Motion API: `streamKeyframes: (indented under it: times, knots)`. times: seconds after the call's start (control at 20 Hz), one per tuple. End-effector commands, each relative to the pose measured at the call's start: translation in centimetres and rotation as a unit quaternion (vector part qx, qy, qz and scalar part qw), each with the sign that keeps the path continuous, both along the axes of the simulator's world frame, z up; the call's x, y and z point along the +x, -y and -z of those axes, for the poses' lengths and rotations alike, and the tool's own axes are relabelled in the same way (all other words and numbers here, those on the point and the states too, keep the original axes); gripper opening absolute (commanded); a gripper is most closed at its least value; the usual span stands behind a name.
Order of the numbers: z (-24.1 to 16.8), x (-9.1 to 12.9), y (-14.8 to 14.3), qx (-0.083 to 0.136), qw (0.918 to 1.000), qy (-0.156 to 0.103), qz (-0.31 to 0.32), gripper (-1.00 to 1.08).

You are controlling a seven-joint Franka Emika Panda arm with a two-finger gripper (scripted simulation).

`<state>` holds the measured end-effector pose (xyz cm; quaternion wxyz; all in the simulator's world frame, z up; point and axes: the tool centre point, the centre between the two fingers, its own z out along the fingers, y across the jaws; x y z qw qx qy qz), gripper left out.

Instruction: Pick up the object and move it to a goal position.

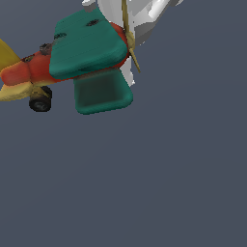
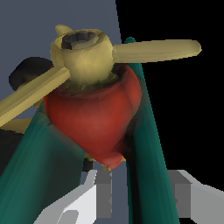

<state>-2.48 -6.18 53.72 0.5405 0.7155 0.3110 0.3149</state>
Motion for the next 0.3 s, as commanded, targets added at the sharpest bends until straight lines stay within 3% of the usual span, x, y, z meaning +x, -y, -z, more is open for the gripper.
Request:
streamKeyframes:
  times: [0.0,0.25]
  knots:
    - [-0.73,0.07,0.04,-0.001,1.0000,0.002,-0.001,-1.00]
    - [-1.01,0.14,0.03,-0.001,1.0000,0.002,-0.001,-1.00]
